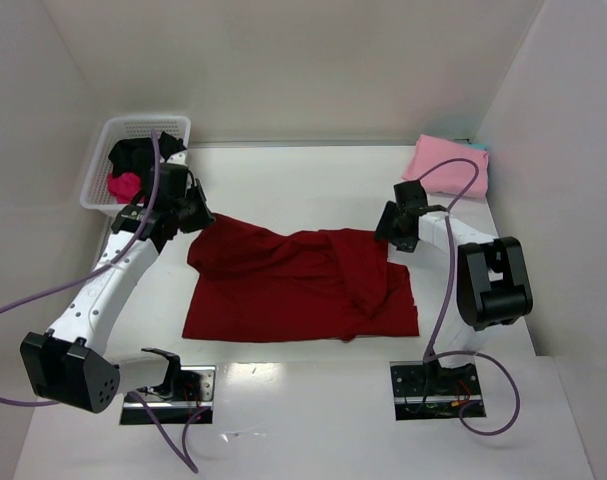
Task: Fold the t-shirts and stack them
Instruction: Flatten out the tshirt
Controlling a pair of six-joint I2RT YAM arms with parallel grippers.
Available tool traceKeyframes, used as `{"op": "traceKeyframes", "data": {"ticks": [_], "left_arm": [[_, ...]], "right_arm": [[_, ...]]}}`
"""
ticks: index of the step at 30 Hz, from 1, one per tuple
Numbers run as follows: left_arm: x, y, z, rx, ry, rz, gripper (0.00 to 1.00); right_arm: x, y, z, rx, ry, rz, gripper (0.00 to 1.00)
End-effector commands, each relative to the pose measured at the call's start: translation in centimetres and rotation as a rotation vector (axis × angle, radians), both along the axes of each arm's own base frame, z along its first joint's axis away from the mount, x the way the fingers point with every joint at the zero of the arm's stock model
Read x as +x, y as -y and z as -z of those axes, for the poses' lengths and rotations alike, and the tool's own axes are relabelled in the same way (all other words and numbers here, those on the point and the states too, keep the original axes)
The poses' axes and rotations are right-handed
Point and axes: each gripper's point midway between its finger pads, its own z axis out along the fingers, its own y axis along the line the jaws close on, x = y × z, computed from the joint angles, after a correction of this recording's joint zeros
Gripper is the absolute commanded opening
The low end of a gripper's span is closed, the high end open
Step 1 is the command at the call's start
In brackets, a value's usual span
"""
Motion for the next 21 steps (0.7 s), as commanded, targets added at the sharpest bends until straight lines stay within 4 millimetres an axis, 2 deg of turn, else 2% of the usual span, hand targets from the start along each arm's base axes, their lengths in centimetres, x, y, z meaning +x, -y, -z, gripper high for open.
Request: {"op": "traceKeyframes", "data": {"ticks": [1,4,6,8,10,11,12,13,15,16,17,19,21], "left_arm": [[1.2,-0.2,-0.8,-0.009,0.040,-0.001,0.00],[1.3,-0.5,-0.8,-0.009,0.040,-0.010,0.00],[1.4,-0.3,-0.5,-0.013,0.030,-0.003,0.00],[1.4,-0.3,-0.5,-0.013,0.030,-0.003,0.00],[1.4,-0.3,-0.5,-0.013,0.030,-0.003,0.00],[1.4,-0.3,-0.5,-0.013,0.030,-0.003,0.00],[1.4,-0.3,-0.5,-0.013,0.030,-0.003,0.00],[1.4,-0.3,-0.5,-0.013,0.030,-0.003,0.00],[1.4,-0.3,-0.5,-0.013,0.030,-0.003,0.00],[1.4,-0.3,-0.5,-0.013,0.030,-0.003,0.00],[1.4,-0.3,-0.5,-0.013,0.030,-0.003,0.00],[1.4,-0.6,-0.5,-0.013,0.030,-0.012,0.00],[1.4,-0.6,-0.5,-0.013,0.030,-0.012,0.00]], "right_arm": [[4.0,-1.1,-0.9,0.043,0.101,-0.018,0.68],[4.8,-2.1,-1.2,0.086,0.132,-0.044,0.62],[4.7,-2.3,-0.6,0.101,0.127,-0.043,0.52],[4.6,-2.5,0.1,0.107,0.101,-0.048,0.52],[4.6,-2.5,0.5,0.106,0.092,-0.048,0.42],[4.6,-2.5,0.5,0.106,0.092,-0.048,0.31],[4.6,-2.5,0.5,0.106,0.092,-0.048,0.31],[4.6,-2.5,0.1,0.107,0.102,-0.048,0.24],[4.6,-2.5,0.2,0.107,0.105,-0.048,0.18],[4.6,-2.5,0.2,0.107,0.105,-0.048,0.18],[4.9,-2.5,0.4,0.107,0.102,-0.048,0.14],[5.0,-2.5,0.3,0.105,0.090,-0.048,0.00],[5.5,-2.4,-0.2,0.097,0.107,-0.041,0.00]]}}
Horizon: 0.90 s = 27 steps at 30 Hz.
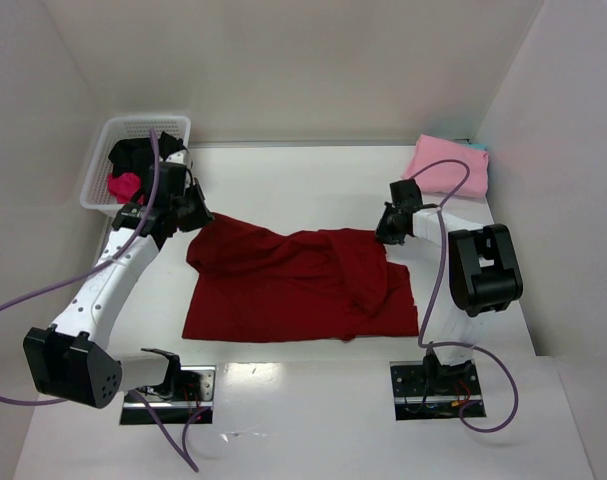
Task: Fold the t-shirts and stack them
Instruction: Flatten out the tshirt
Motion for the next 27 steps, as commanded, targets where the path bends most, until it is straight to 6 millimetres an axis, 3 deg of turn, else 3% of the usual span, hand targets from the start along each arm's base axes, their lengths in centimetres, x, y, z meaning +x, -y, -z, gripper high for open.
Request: {"op": "traceKeyframes", "data": {"ticks": [1,3,4,5,7,8,13,14,17,19,20,21,22,23,24,25,26,27], "left_arm": [[0.9,-0.2,-1.0,-0.005,0.045,0.002,0.00],[1.2,-0.2,-0.9,0.002,0.047,0.008,0.00],[1.3,0.0,-1.6,-0.006,0.063,0.015,0.00],[2.2,-0.2,-3.7,-0.006,0.123,0.015,0.00],[3.4,-0.5,-5.6,0.002,0.188,0.016,0.00],[4.4,-1.0,-7.6,0.015,0.247,0.008,0.00],[6.3,-2.9,-14.2,0.088,0.434,-0.052,0.00],[6.8,-3.5,-15.5,0.099,0.482,-0.073,0.00],[7.9,-4.3,-18.3,0.110,0.573,-0.115,0.00],[8.7,-4.7,-19.2,0.116,0.610,-0.125,0.00],[8.8,-4.7,-20.0,0.112,0.636,-0.127,0.00],[9.3,-4.9,-20.7,0.126,0.660,-0.136,0.00],[9.7,-4.9,-21.5,0.131,0.680,-0.134,0.00],[10.5,-5.6,-21.4,0.151,0.676,-0.153,0.00],[10.3,-5.6,-22.7,0.146,0.703,-0.156,0.00],[10.7,-6.0,-23.0,0.157,0.707,-0.162,0.00],[10.5,-6.2,-24.0,0.158,0.727,-0.174,0.00],[10.2,-6.3,-26.2,0.158,0.778,-0.178,0.00]], "right_arm": [[3.1,0.0,-2.6,-0.005,0.096,0.015,0.00],[4.9,0.6,-6.2,-0.028,0.187,0.044,0.00],[4.8,0.6,-6.9,-0.027,0.198,0.045,0.00],[6.3,1.2,-11.8,-0.046,0.316,0.067,0.00],[7.3,1.6,-15.4,-0.044,0.390,0.071,0.00],[8.7,1.9,-20.3,-0.044,0.489,0.070,0.00],[9.2,2.4,-29.8,-0.067,0.699,0.062,0.00],[8.9,2.5,-32.6,-0.066,0.758,0.060,0.00],[8.9,3.2,-36.9,-0.077,0.857,0.049,0.00],[8.9,3.7,-38.6,-0.084,0.897,0.056,0.00],[8.7,4.3,-40.4,-0.095,0.941,0.065,0.00],[8.8,5.0,-40.7,-0.101,0.953,0.079,0.00],[8.5,4.8,-42.8,-0.099,0.999,0.067,0.00],[8.4,5.5,-43.8,-0.112,1.019,0.076,0.00],[8.2,5.5,-44.7,-0.119,1.039,0.074,0.00],[7.8,5.9,-46.7,-0.116,1.083,0.079,0.00],[7.9,6.0,-47.5,-0.128,1.099,0.074,0.00],[7.5,6.5,-48.8,-0.132,1.127,0.087,0.00]]}}
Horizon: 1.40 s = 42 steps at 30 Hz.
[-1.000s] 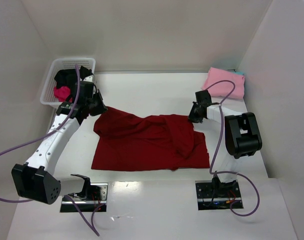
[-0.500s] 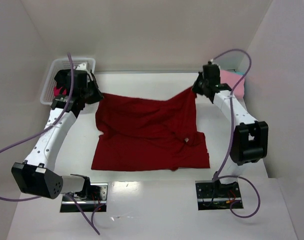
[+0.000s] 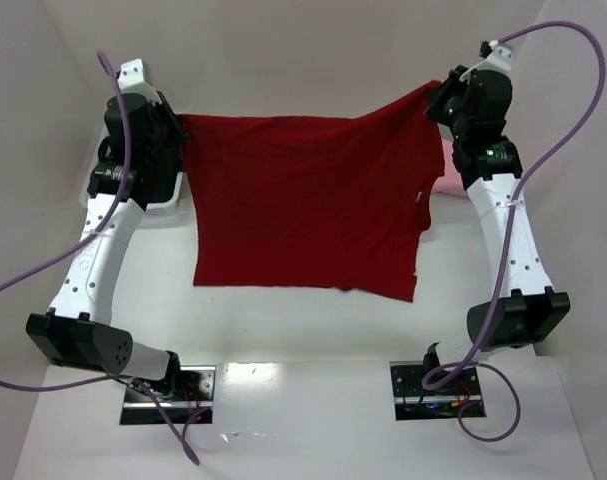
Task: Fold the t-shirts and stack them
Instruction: Flatten out the tshirt
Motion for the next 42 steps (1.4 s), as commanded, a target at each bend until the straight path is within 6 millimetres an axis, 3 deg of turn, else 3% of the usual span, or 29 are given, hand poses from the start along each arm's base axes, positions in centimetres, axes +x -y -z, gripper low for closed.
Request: {"op": "traceKeyframes", "data": {"ticks": [1,5,7,8,11,18,22,23,26,30,31,33,35,36,37,38,39,40,41,42], "left_arm": [[0.1,-2.2,-8.3,0.050,0.221,-0.069,0.00],[-1.5,-3.7,-14.0,0.061,0.337,-0.133,0.00],[-1.7,-4.1,-14.4,0.071,0.345,-0.156,0.00],[-3.1,-4.6,-15.8,0.078,0.377,-0.176,0.00],[-4.1,-4.9,-16.4,0.075,0.393,-0.188,0.00],[-6.1,-5.0,-18.7,0.072,0.467,-0.193,0.00],[-6.5,-5.1,-19.0,0.080,0.475,-0.194,0.00],[-7.0,-5.1,-19.3,0.078,0.484,-0.195,0.00],[-8.0,-5.1,-20.0,0.075,0.506,-0.187,0.00],[-9.4,-5.2,-20.5,0.082,0.519,-0.189,0.00],[-10.2,-5.3,-21.0,0.079,0.535,-0.190,0.00],[-12.0,-5.1,-22.0,0.077,0.565,-0.173,0.00],[-13.2,-5.0,-22.3,0.077,0.576,-0.162,0.00],[-14.8,-4.9,-22.9,0.074,0.604,-0.154,0.00],[-15.2,-5.0,-22.5,0.075,0.600,-0.154,0.00],[-17.3,-5.1,-23.3,0.070,0.631,-0.156,0.00],[-18.0,-5.3,-23.4,0.068,0.638,-0.166,0.00],[-18.8,-5.4,-23.0,0.080,0.623,-0.167,0.00],[-21.1,-5.8,-23.9,0.081,0.664,-0.180,0.00],[-21.9,-5.9,-23.7,0.082,0.662,-0.180,0.00]], "right_arm": [[-1.2,1.6,-9.8,-0.058,0.240,0.035,0.00],[-2.9,1.8,-15.5,-0.087,0.360,0.042,0.00],[-3.4,1.9,-16.5,-0.086,0.382,0.043,0.00],[-3.8,2.2,-17.5,-0.100,0.411,0.062,0.00],[-5.9,2.6,-20.0,-0.108,0.469,0.082,0.00],[-8.8,3.1,-23.8,-0.128,0.572,0.105,0.00],[-9.3,2.7,-24.6,-0.130,0.592,0.087,0.00],[-10.5,2.8,-25.1,-0.129,0.604,0.088,0.00],[-10.7,2.6,-24.2,-0.133,0.584,0.077,0.00],[-13.9,2.9,-25.2,-0.153,0.620,0.085,0.00],[-14.3,2.9,-25.2,-0.152,0.623,0.086,0.00],[-17.3,2.9,-26.4,-0.151,0.662,0.080,0.00],[-18.4,2.8,-26.1,-0.154,0.660,0.071,0.00],[-19.3,2.7,-26.1,-0.156,0.669,0.063,0.00],[-21.0,2.7,-26.1,-0.155,0.682,0.064,0.00],[-21.9,2.9,-26.2,-0.152,0.690,0.074,0.00],[-22.7,3.0,-26.0,-0.152,0.686,0.073,0.00],[-24.8,3.1,-26.5,-0.159,0.711,0.078,0.00],[-25.6,3.1,-26.4,-0.159,0.713,0.078,0.00],[-26.2,3.2,-26.4,-0.159,0.721,0.079,0.00]]}}
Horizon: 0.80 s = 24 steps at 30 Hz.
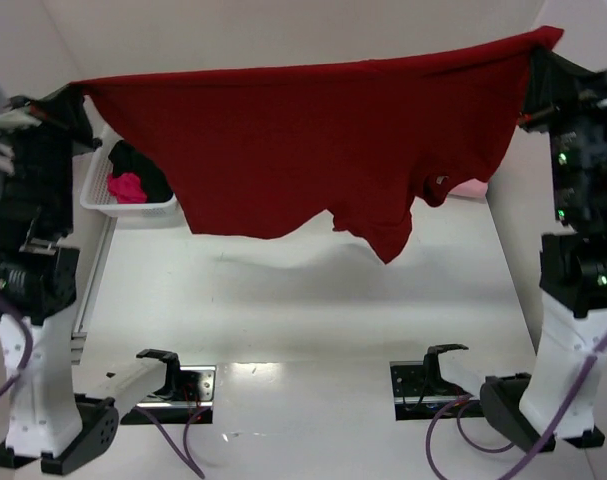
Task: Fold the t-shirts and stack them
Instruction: Flatten out the tshirt
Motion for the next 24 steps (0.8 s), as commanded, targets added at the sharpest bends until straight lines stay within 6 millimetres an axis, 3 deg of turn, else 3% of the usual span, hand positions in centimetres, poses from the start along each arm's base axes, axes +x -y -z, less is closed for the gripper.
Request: {"op": "traceKeyframes", "data": {"ticks": [1,2,4,6,7,9,11,12,13,14,16,17,19,21,23,24], "left_arm": [[-6.6,-2.1,-2.8,0.009,0.123,-0.089,0.00],[-9.3,-2.8,-2.8,0.004,0.143,-0.121,0.00],[-10.8,-3.3,-3.1,0.000,0.156,-0.144,0.00],[-11.3,-3.6,-3.2,-0.007,0.155,-0.156,0.00],[-10.7,-3.8,-3.0,-0.010,0.141,-0.167,0.00],[-7.6,-3.7,-1.0,-0.003,0.064,-0.178,0.00],[-4.3,-3.5,1.4,0.011,-0.020,-0.178,0.00],[-3.0,-3.4,2.6,0.006,-0.056,-0.174,0.00],[-1.8,-3.3,3.5,0.010,-0.082,-0.173,0.00],[0.6,-3.0,6.0,-0.007,-0.143,-0.164,0.00],[3.2,-2.7,9.5,-0.005,-0.218,-0.162,0.00],[4.5,-2.4,10.7,-0.008,-0.236,-0.149,0.00],[6.4,-2.0,13.6,-0.005,-0.300,-0.136,0.00],[8.4,-1.6,17.2,-0.011,-0.375,-0.123,0.00],[9.4,-1.3,19.4,-0.014,-0.417,-0.110,0.00],[10.3,-1.0,21.7,-0.018,-0.454,-0.097,0.00]], "right_arm": [[-5.8,1.4,-2.2,0.001,0.113,0.062,0.00],[-8.1,1.5,-2.6,0.003,0.135,0.062,0.00],[-9.2,1.5,-3.0,0.004,0.149,0.062,0.00],[-9.2,1.5,-3.0,0.012,0.149,0.057,0.00],[-8.6,1.5,-2.4,0.010,0.126,0.057,0.00],[-4.3,1.2,0.6,0.012,0.018,0.051,0.00],[-1.6,1.2,2.9,0.022,-0.055,0.056,0.00],[0.8,1.1,5.3,0.016,-0.128,0.057,0.00],[1.8,1.1,6.7,0.014,-0.163,0.057,0.00],[4.2,1.1,9.6,0.021,-0.229,0.063,0.00],[5.9,1.0,12.4,0.026,-0.292,0.060,0.00],[7.7,1.1,15.4,0.024,-0.356,0.070,0.00],[8.9,1.1,18.0,0.036,-0.399,0.075,0.00],[10.6,1.1,21.9,0.050,-0.469,0.081,0.00],[11.8,1.2,26.0,0.054,-0.553,0.091,0.00],[12.7,1.2,28.2,0.052,-0.586,0.093,0.00]]}}
